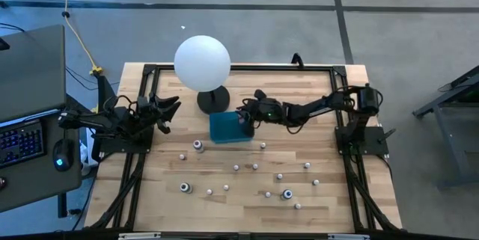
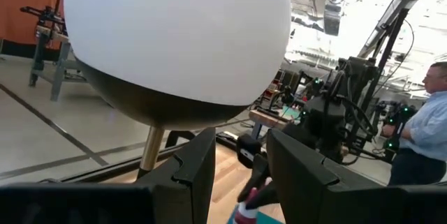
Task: Pick & Place food coloring
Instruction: Put the large pink food coloring bottle into the blue container, then put the large violet food coloring bottle into the blue container
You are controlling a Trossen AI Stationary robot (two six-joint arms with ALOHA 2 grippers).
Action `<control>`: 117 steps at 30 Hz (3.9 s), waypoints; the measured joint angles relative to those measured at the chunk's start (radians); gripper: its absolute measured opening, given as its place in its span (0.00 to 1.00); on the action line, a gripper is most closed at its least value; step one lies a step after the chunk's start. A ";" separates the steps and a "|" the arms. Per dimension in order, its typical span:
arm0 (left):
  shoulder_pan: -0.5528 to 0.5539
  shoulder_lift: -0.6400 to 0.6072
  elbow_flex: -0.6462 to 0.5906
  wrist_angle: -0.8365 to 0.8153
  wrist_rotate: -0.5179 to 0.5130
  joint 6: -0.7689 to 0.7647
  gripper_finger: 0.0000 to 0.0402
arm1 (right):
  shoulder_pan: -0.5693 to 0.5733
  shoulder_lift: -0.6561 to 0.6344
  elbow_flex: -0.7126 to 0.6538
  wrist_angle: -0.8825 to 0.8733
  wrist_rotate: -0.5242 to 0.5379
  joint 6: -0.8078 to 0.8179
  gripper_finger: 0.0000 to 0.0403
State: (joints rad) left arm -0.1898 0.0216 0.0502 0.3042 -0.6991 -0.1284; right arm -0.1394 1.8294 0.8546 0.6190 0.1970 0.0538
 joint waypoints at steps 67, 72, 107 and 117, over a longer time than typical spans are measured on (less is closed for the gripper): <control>0.000 0.788 0.096 -0.005 0.560 -0.136 0.16 | 0.201 -0.664 -0.032 -0.624 0.134 0.002 0.34; 0.000 0.789 0.098 0.080 0.524 -0.132 0.07 | 0.201 -0.664 -0.032 -0.627 0.134 0.011 0.34; 0.228 1.565 0.644 0.133 0.171 -0.284 0.11 | 0.201 -0.664 -0.033 -0.720 0.135 0.025 0.34; 0.255 1.568 0.643 0.149 0.191 -0.188 0.22 | 0.201 -0.664 -0.033 -0.720 0.136 0.025 0.34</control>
State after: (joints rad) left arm 0.0653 1.5891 0.6933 0.4529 -0.5080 -0.3160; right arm 0.0620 1.1656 0.8219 -0.1006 0.3334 0.0792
